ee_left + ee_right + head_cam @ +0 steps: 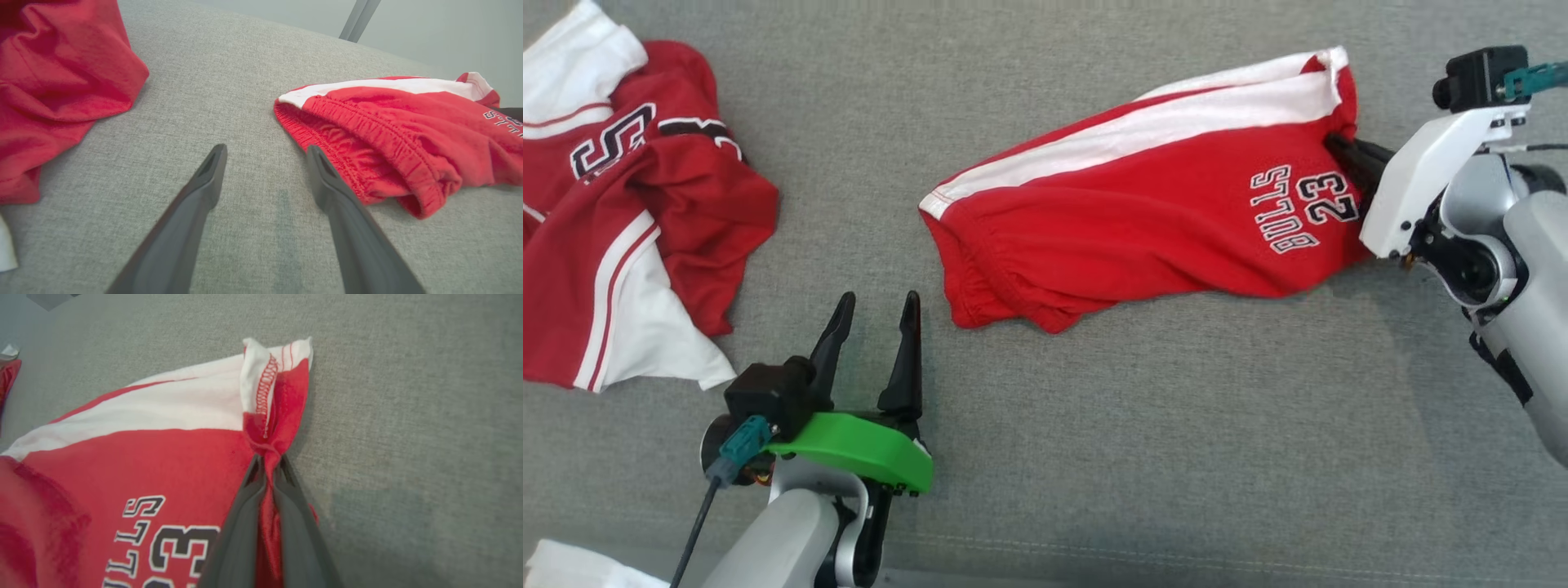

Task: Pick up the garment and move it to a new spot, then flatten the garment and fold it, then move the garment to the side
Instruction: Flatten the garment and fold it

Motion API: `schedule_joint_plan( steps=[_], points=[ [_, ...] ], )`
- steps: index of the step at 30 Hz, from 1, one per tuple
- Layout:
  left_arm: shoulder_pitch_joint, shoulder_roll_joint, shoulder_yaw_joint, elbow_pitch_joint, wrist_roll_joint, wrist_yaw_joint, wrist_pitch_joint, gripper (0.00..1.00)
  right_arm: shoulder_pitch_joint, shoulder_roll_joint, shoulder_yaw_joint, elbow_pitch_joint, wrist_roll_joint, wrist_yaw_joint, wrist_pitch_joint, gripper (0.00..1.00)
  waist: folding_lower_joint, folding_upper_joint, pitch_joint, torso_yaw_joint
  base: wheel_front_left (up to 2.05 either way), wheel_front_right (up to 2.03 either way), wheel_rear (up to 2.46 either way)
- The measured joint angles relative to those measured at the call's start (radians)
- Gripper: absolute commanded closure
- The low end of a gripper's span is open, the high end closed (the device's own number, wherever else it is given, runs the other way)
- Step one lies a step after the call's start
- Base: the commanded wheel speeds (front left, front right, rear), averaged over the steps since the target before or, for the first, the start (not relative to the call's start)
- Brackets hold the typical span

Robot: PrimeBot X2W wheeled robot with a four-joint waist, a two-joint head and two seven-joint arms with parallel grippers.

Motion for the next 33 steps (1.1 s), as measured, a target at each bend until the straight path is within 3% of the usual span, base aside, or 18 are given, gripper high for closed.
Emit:
schedule_joint_plan(
  steps=[8, 13, 20, 24, 27, 30, 33],
  points=[
    [0.089, 0.036, 0.023, -0.022, 0.044, -0.01, 0.0, 0.0, 0.157, 0.039, -0.086, 0.014, 0.093, 0.0, -0.01, 1.0, 0.0, 0.0, -0.114, -0.094, 0.0, 0.0, 0.0],
    [0.169, 0.048, 0.017, -0.065, 0.061, -0.028, -0.002, 0.0, 0.244, 0.064, -0.16, 0.077, 0.137, 0.0, -0.041, 1.0, 0.0, 0.0, -0.19, -0.136, 0.0, 0.0, 0.0],
    [0.227, 0.047, 0.02, -0.13, 0.166, -0.054, -0.002, 0.0, 0.299, 0.07, -0.259, 0.219, 0.131, 0.0, -0.123, 1.0, 0.0, 0.0, -0.239, -0.177, 0.0, 0.0, 0.0],
    [0.241, 0.023, 0.016, -0.137, 0.206, -0.076, -0.002, 0.0, 0.29, 0.039, -0.318, 0.313, 0.114, 0.0, -0.164, 1.0, 0.0, 0.0, -0.227, -0.174, 0.0, 0.0, 0.0],
    [0.242, -0.001, 0.023, -0.13, 0.233, -0.099, -0.002, 0.0, 0.252, -0.03, -0.377, 0.371, 0.1, 0.0, -0.201, 1.0, 0.0, 0.0, -0.207, -0.158, 0.0, 0.0, 0.0],
    [0.241, -0.019, 0.036, -0.124, 0.245, -0.114, -0.002, 0.0, 0.216, -0.066, -0.404, 0.344, 0.1, 0.0, -0.214, 1.0, 0.0, 0.0, -0.194, -0.143, 0.0, 0.0, 0.0],
    [0.242, -0.036, 0.059, -0.123, 0.262, -0.123, -0.002, 0.0, 0.2, -0.072, -0.406, 0.241, 0.103, 0.0, -0.207, 1.0, 0.0, 0.0, -0.188, -0.131, 0.0, 0.0, 0.0]
  ],
)
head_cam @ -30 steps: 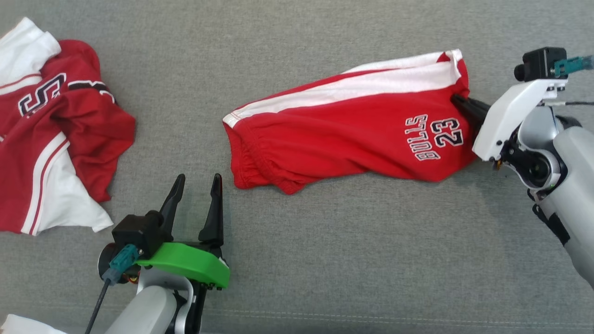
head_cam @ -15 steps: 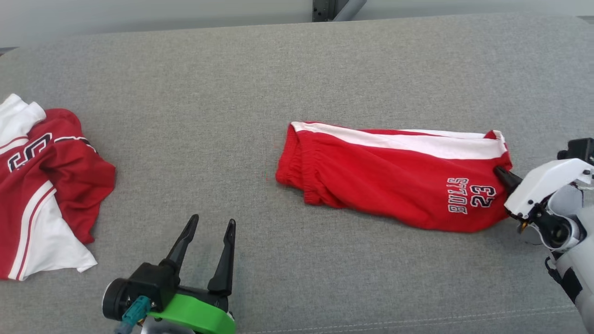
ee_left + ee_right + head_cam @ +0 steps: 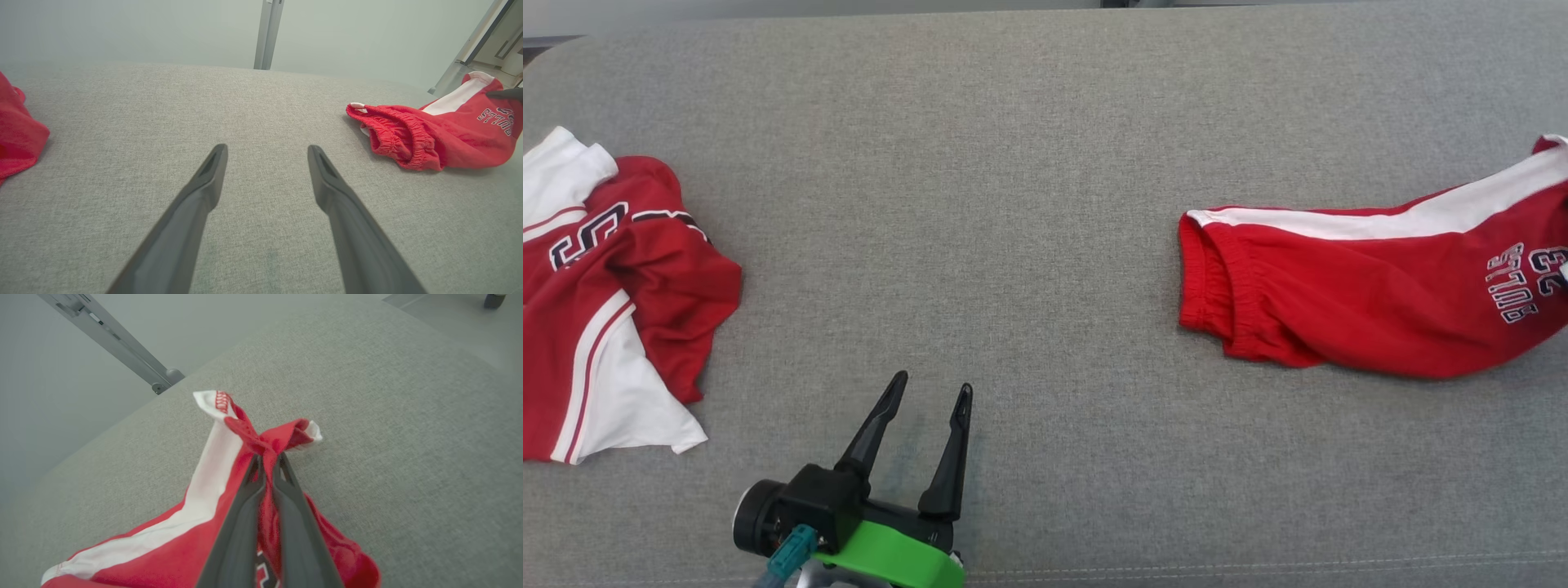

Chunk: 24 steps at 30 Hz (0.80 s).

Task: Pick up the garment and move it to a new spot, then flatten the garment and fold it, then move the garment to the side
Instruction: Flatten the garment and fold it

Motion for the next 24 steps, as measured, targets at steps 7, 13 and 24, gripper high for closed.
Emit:
schedule_joint_plan(
  steps=[7, 13, 24],
  points=[
    [0.017, -0.023, 0.049, 0.01, 0.028, -0.027, 0.0, 0.0, 0.052, 0.119, 0.093, -0.36, -0.026, 0.0, 0.08, 1.0, 0.0, 0.0, 0.002, -0.004, 0.0, 0.0, 0.0],
    [0.017, -0.041, 0.076, 0.015, 0.04, -0.041, 0.0, 0.0, 0.138, 0.268, 0.145, -0.466, -0.124, 0.0, 0.137, 1.0, 0.0, 0.0, 0.005, 0.0, 0.0, 0.0, 0.0],
    [0.018, -0.089, 0.113, 0.055, 0.077, -0.084, 0.0, 0.0, 0.153, 0.491, 0.101, -0.374, -0.376, 0.0, 0.13, 1.0, 0.0, 0.0, 0.008, 0.029, 0.0, 0.0, 0.0]
  ],
)
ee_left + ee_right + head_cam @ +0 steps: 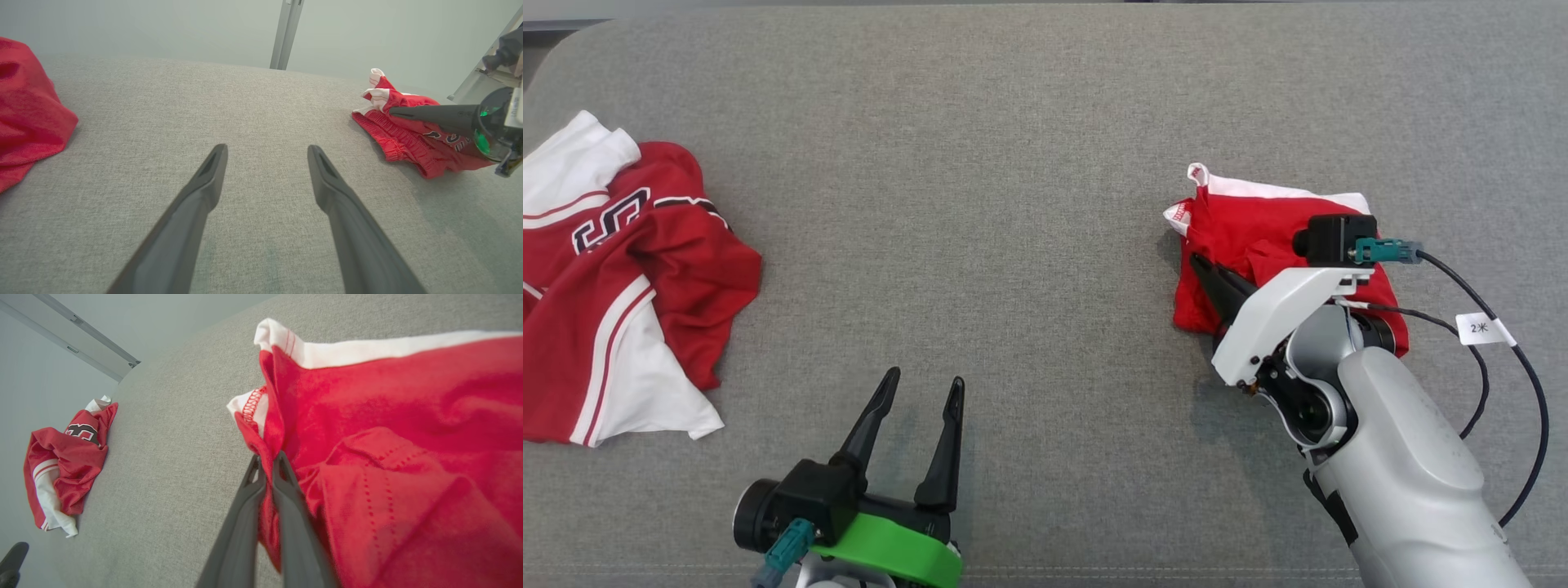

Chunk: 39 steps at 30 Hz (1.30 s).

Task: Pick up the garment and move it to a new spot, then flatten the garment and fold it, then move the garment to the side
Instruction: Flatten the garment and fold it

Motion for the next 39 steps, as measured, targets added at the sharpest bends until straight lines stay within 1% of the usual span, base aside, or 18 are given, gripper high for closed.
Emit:
schedule_joint_plan(
  steps=[6, 11, 12, 13, 14, 18, 21, 25, 27, 28, 29, 30, 34, 39],
  points=[
    [0.011, -0.019, 0.032, 0.015, 0.015, -0.014, 0.0, 0.0, 0.012, 0.018, -0.029, 0.011, -0.059, 0.0, -0.008, 1.0, 0.0, 0.0, -0.011, 0.01, 0.0, 0.0, 0.0],
    [0.036, -0.031, 0.057, 0.025, 0.024, -0.024, 0.0, 0.0, 0.057, 0.022, -0.032, -0.017, -0.092, 0.0, -0.008, 1.0, 0.0, 0.0, -0.029, 0.001, 0.0, 0.0, 0.0],
    [0.039, -0.035, 0.062, 0.028, 0.025, -0.025, 0.0, 0.0, 0.067, 0.022, -0.027, -0.025, -0.099, 0.0, -0.008, 0.82, 0.0, 0.0, -0.033, -0.003, 0.0, 0.0, 0.0],
    [0.042, -0.037, 0.064, 0.03, 0.027, -0.027, 0.0, 0.0, 0.079, 0.023, -0.026, -0.035, -0.105, 0.0, -0.008, 0.44, 0.0, 0.0, -0.038, -0.006, 0.0, 0.0, 0.0],
    [0.046, -0.04, 0.066, 0.031, 0.029, -0.03, 0.0, 0.0, 0.092, 0.023, -0.024, -0.05, -0.104, 0.0, -0.011, 0.0, 0.0, 0.0, -0.043, -0.011, 0.0, 0.0, 0.0],
    [0.059, -0.05, 0.078, 0.035, 0.034, -0.037, 0.0, 0.0, 0.144, 0.024, -0.031, -0.136, -0.103, 0.0, -0.027, 0.0, 0.0, 0.0, -0.065, -0.026, 0.0, 0.0, 0.0],
    [0.078, -0.055, 0.092, 0.035, 0.035, -0.04, 0.0, 0.0, 0.198, 0.021, -0.047, -0.235, -0.109, 0.0, -0.026, 0.0, 0.0, 0.0, -0.083, -0.038, 0.0, 0.0, 0.0],
    [0.105, -0.062, 0.109, 0.034, 0.038, -0.04, 0.0, 0.0, 0.276, -0.003, -0.112, -0.352, -0.141, 0.0, -0.02, 0.0, 0.0, 0.0, -0.111, -0.053, 0.0, 0.0, 0.0],
    [0.123, -0.067, 0.12, 0.033, 0.038, -0.04, 0.0, 0.0, 0.313, -0.001, -0.152, -0.387, -0.141, 0.0, -0.013, 0.56, 0.0, 0.0, -0.126, -0.061, 0.0, 0.0, 0.0],
    [0.132, -0.07, 0.123, 0.033, 0.038, -0.04, 0.0, 0.0, 0.326, 0.0, -0.171, -0.399, -0.147, 0.0, -0.008, 0.56, 0.0, 0.0, -0.134, -0.066, 0.0, 0.0, 0.0],
    [0.14, -0.073, 0.126, 0.033, 0.038, -0.04, 0.0, 0.0, 0.335, -0.002, -0.19, -0.408, -0.156, 0.0, -0.007, 0.8, 0.0, 0.0, -0.141, -0.07, 0.0, 0.0, 0.0],
    [0.145, -0.077, 0.127, 0.034, 0.038, -0.04, 0.0, 0.0, 0.342, -0.002, -0.211, -0.412, -0.157, 0.0, -0.007, 1.0, 0.0, 0.0, -0.148, -0.074, 0.0, 0.0, 0.0],
    [0.145, -0.091, 0.124, 0.025, 0.047, -0.048, 0.0, 0.0, 0.341, -0.008, -0.28, -0.4, -0.176, 0.0, 0.01, 1.0, 0.0, 0.0, -0.16, -0.086, 0.0, 0.0, 0.0],
    [0.111, -0.1, 0.105, 0.03, 0.06, -0.067, 0.0, 0.0, 0.215, -0.036, -0.332, -0.283, -0.211, 0.0, 0.048, 1.0, 0.0, 0.0, -0.131, -0.086, 0.0, 0.0, 0.0]
  ],
)
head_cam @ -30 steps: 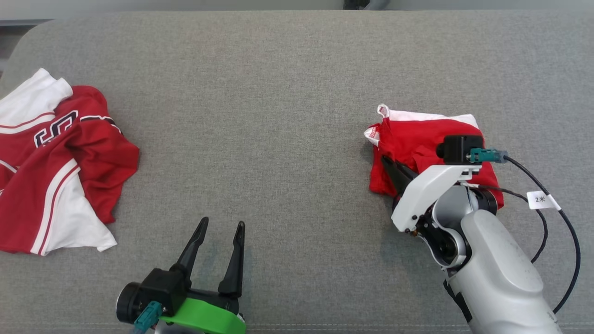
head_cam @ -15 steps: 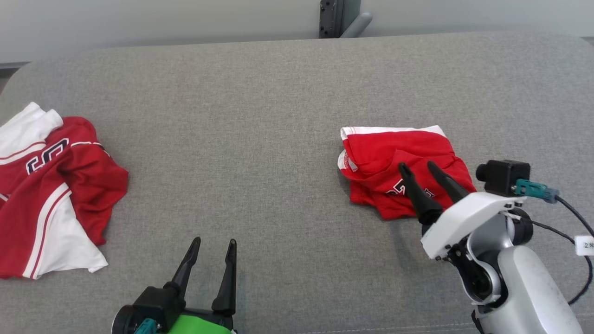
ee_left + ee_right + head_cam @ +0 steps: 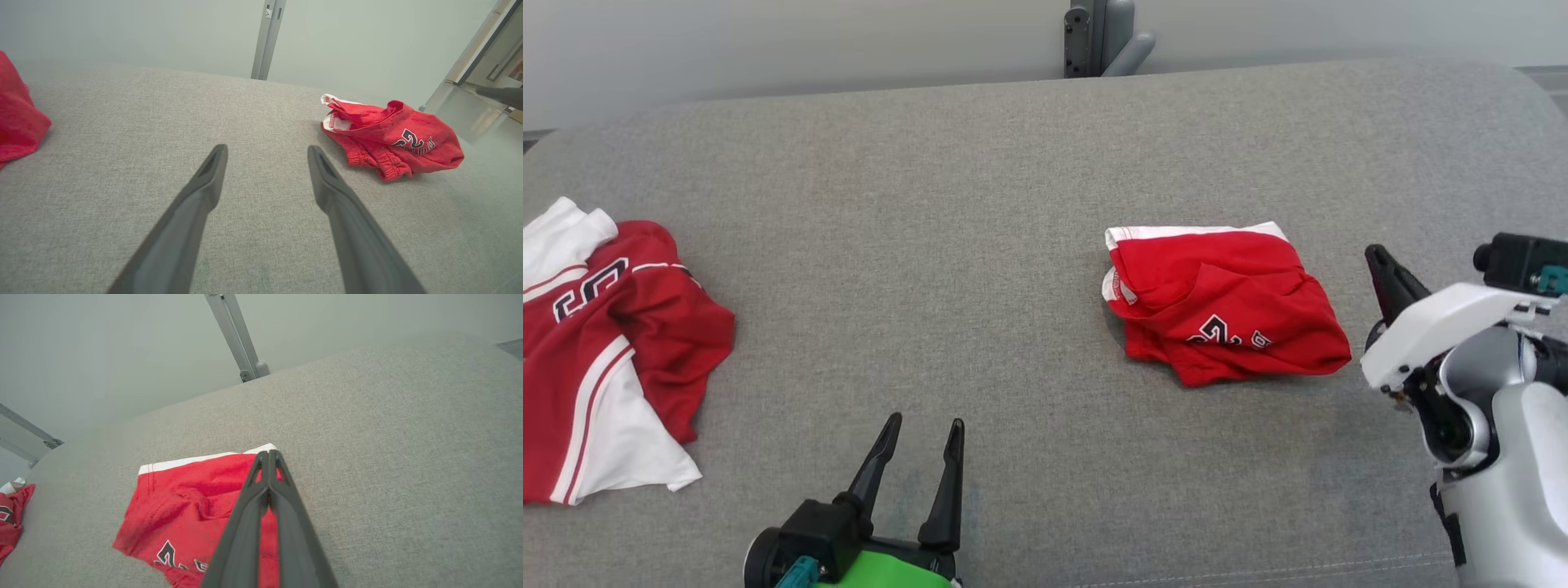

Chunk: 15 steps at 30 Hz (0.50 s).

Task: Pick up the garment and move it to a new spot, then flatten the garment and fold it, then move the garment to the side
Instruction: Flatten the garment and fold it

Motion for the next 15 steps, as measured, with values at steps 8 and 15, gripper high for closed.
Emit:
schedule_joint_plan(
  steps=[8, 15],
  points=[
    [-0.034, -0.011, -0.007, 0.032, 0.006, -0.018, 0.0, 0.0, -0.215, -0.039, 0.011, 0.248, -0.05, 0.0, 0.044, 1.0, 0.0, 0.0, 0.053, 0.068, 0.0, 0.0, 0.0],
    [-0.038, -0.017, -0.01, 0.042, 0.004, -0.022, 0.0, 0.0, -0.261, -0.049, 0.055, 0.397, -0.044, 0.0, 0.021, 1.0, 0.0, 0.0, 0.068, 0.129, 0.0, 0.0, 0.0]
  ],
)
